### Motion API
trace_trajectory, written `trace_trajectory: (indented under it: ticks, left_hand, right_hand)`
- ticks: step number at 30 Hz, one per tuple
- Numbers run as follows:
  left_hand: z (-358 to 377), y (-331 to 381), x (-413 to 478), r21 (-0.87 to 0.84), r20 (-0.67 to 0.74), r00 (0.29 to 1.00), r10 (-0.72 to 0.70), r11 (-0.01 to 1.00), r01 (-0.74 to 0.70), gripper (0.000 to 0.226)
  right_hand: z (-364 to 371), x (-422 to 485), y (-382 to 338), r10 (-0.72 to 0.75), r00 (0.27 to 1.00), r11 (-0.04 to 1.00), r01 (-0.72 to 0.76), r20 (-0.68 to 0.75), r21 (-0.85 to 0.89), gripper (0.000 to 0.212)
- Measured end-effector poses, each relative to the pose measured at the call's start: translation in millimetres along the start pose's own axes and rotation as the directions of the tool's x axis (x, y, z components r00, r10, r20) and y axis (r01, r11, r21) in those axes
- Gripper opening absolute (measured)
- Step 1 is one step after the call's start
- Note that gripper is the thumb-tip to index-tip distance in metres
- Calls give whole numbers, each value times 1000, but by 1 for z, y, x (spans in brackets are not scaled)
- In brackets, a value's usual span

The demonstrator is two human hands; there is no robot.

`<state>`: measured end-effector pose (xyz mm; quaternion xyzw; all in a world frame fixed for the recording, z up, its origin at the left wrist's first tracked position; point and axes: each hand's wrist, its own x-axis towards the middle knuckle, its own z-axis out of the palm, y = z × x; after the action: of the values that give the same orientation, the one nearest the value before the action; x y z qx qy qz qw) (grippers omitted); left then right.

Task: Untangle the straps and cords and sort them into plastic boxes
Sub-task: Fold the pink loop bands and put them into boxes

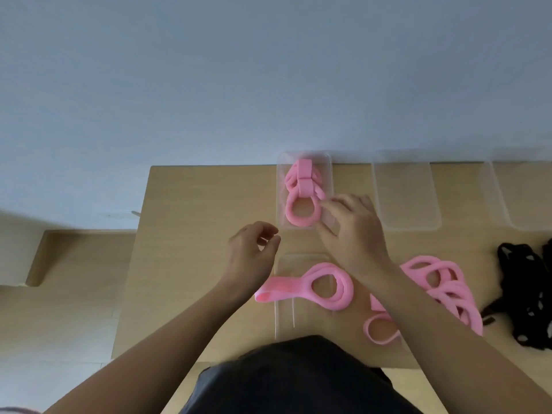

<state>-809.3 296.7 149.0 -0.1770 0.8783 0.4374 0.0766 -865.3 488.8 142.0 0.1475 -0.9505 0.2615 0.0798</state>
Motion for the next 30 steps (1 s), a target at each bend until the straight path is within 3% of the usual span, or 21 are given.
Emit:
trace_trajectory:
  ticks: [3, 5, 7, 9, 11, 15, 18, 21, 24, 27, 30]
  left_hand:
    - [7, -12, -18, 193, 90, 981, 169, 964, -184, 13]
    - [13, -18, -27, 261, 176, 955, 238, 924, -279, 16]
    - [19, -21, -34, 276, 258, 928, 270, 900, -339, 21]
    - [22, -22, -38, 277, 318, 903, 289, 883, -380, 28]
    - [20, -24, -39, 284, 372, 874, 311, 858, -427, 38]
    - [4, -20, -41, 232, 509, 801, 316, 845, -481, 60]
    - [-16, -8, -45, 116, 511, 800, 316, 896, -428, 35]
    - [-42, 11, -49, -45, 451, 839, 305, 946, -320, 9]
    - [-76, 39, -57, -242, 413, 850, 326, 939, -243, 14]
    - [-109, 73, -69, -400, 362, 834, 417, 877, -266, 11]
    - [-136, 105, -84, -505, 306, 809, 501, 806, -309, 20]
  right_hand:
    - [-4, -47, 2, 94, 995, 993, -96, -31, -64, 12]
    - [-2, -72, 3, 158, 975, 966, -119, 159, -231, 22]
    - [2, -86, 0, 258, 897, 907, -98, 358, -408, 33]
    - [2, -92, -3, 283, 883, 892, -98, 375, -441, 29]
    - [-3, -92, -11, 286, 907, 920, -169, 309, -354, 20]
    - [-23, -88, -40, 272, 938, 937, -309, 215, 161, 11]
    - [-45, -79, -70, 295, 951, 853, -304, 88, 424, 11]
    - [-72, -64, -97, 304, 952, 809, -235, -42, 539, 10]
    - [-104, -53, -125, 292, 948, 729, -134, -129, 671, 9]
    - [-141, -46, -152, 329, 923, 583, -34, -198, 812, 15]
    - [-182, -44, -175, 269, 928, 546, 72, -256, 834, 21]
